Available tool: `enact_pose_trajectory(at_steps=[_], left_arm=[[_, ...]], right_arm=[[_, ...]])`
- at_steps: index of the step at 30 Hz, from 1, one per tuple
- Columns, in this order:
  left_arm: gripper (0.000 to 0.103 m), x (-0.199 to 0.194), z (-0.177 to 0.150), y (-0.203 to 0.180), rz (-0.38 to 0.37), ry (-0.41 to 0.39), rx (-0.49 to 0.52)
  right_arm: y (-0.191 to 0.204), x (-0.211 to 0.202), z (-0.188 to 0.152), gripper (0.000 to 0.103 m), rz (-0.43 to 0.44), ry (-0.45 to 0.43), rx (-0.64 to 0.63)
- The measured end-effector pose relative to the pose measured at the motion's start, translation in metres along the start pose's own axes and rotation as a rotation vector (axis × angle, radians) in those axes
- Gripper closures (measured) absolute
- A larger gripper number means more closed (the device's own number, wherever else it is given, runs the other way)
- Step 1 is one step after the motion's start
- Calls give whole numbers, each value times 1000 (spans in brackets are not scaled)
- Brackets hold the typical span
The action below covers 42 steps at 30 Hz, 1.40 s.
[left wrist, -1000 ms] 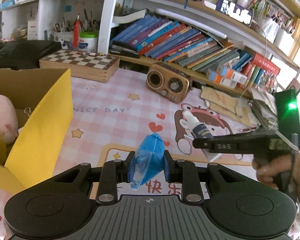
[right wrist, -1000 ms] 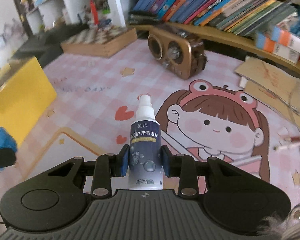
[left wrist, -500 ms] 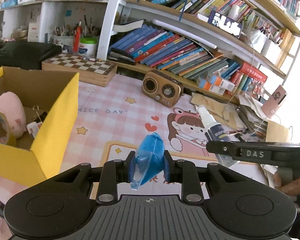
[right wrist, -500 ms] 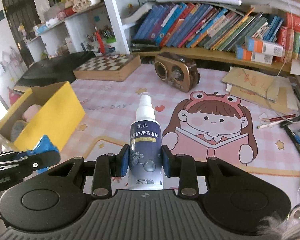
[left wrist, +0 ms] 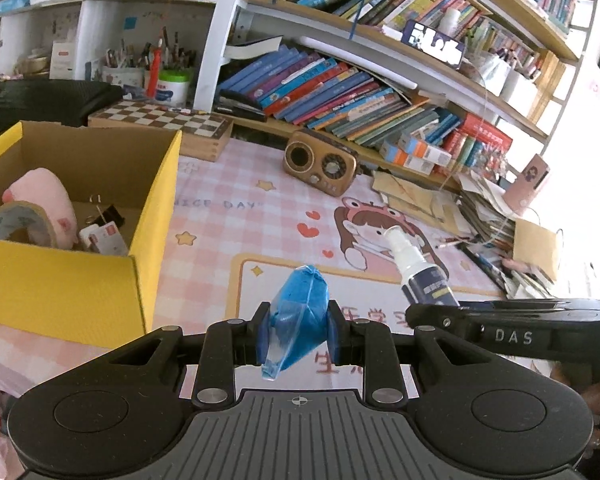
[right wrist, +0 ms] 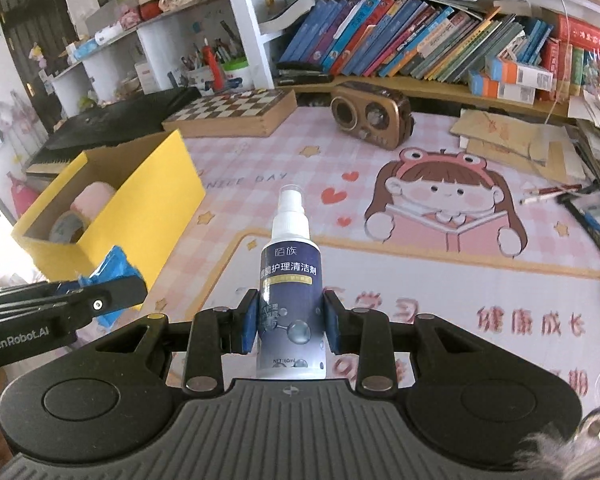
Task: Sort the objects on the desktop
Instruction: 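Lift the blue bag and spray bottle and carry both toward the yellow box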
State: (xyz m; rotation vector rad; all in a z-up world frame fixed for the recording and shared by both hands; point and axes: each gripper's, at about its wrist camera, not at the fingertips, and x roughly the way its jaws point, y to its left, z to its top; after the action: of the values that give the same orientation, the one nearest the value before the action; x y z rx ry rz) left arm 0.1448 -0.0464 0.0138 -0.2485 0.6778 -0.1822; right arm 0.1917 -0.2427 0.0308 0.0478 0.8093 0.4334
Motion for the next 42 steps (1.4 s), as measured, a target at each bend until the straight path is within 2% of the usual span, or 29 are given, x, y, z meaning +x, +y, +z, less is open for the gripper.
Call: enact_pose_trajectory(at_steps=[25, 42], left_arm=[[78, -98, -53, 77, -10, 23, 3], [78, -137, -68, 116, 39, -12, -51]], right_arm=[[134, -26, -76, 73, 15, 41, -23], [200, -24, -93, 73, 85, 65, -117]])
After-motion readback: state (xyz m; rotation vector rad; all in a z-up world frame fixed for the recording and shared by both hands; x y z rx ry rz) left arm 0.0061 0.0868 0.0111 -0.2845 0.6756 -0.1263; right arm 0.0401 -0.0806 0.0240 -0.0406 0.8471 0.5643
